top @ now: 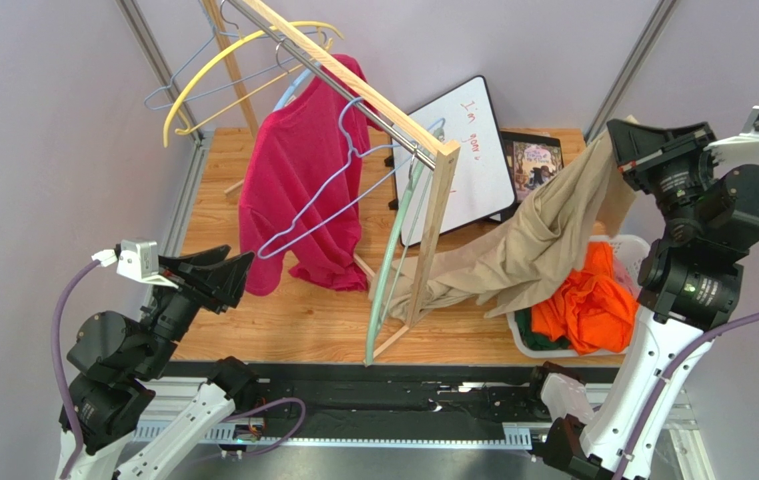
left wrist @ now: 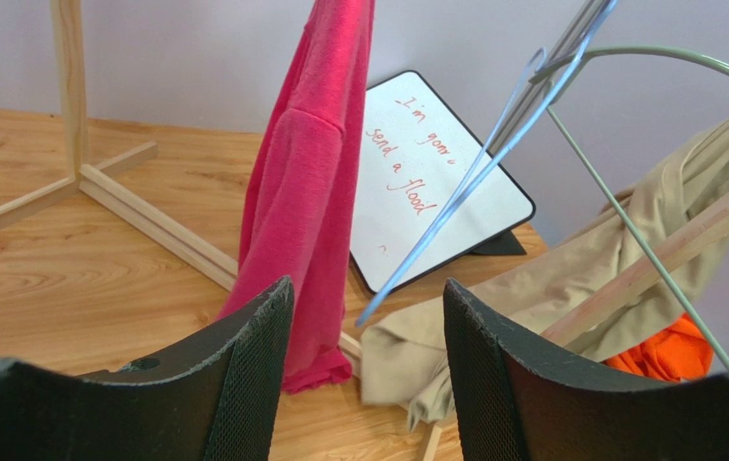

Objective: Remove the t-shirt from the hanger
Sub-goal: Place the tshirt into the basket

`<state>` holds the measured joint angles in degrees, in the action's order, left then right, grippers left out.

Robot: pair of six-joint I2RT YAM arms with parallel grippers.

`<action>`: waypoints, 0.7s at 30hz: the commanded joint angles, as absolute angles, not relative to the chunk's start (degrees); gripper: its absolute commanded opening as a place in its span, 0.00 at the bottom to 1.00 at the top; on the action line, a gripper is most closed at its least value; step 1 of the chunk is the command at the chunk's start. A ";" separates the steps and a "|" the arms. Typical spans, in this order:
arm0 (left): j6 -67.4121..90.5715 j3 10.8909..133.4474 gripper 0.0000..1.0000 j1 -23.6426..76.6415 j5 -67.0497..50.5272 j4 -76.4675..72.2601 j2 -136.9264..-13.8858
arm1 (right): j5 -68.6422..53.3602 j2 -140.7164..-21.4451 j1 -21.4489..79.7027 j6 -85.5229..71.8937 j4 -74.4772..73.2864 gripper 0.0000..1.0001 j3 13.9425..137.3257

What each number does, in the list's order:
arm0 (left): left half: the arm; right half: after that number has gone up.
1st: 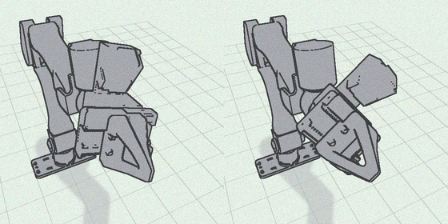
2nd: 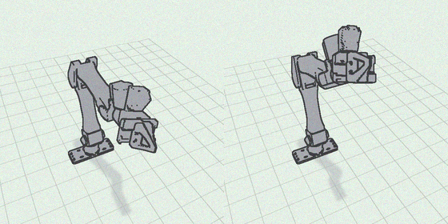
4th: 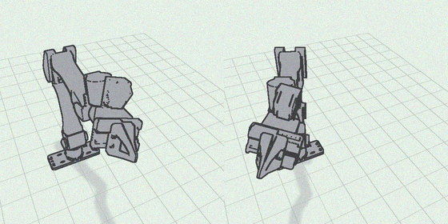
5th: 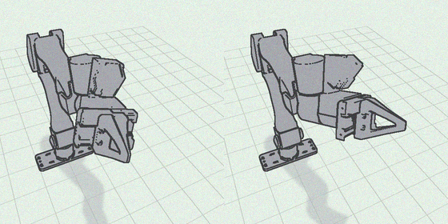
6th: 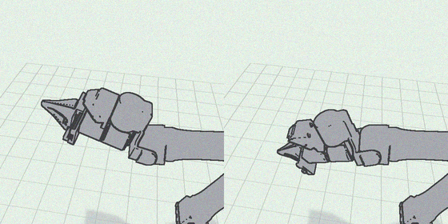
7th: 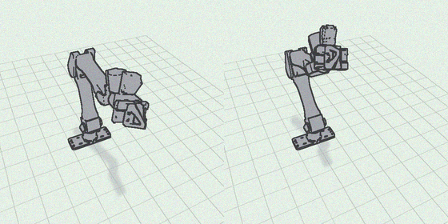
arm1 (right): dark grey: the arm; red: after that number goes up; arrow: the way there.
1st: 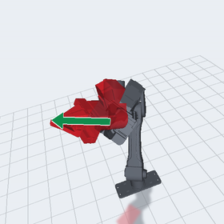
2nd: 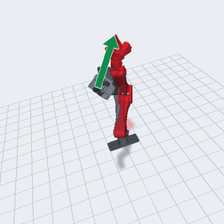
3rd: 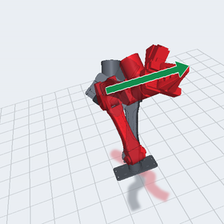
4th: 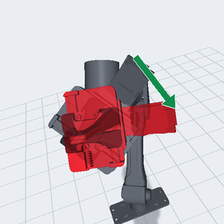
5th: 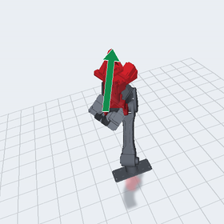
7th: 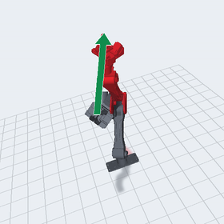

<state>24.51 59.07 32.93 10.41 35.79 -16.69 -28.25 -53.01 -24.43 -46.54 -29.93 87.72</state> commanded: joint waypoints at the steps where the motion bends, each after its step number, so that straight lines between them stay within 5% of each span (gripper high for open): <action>1: 22.59 59.06 0.63 33.13 9.14 35.33 -17.31 | -28.22 -55.80 -25.40 -47.38 -32.51 0.00 102.95; 11: 22.41 59.50 0.63 33.13 7.82 37.35 -16.35 | -27.60 -76.45 -32.07 -53.34 -37.27 0.00 142.80; 21: 20.48 61.52 0.63 33.13 7.03 38.50 -18.45 | -31.45 -76.29 -48.67 -65.53 -25.32 0.00 141.68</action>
<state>22.68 59.29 32.93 8.05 38.44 -16.67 -29.12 -76.60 -42.57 -56.47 -32.99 139.90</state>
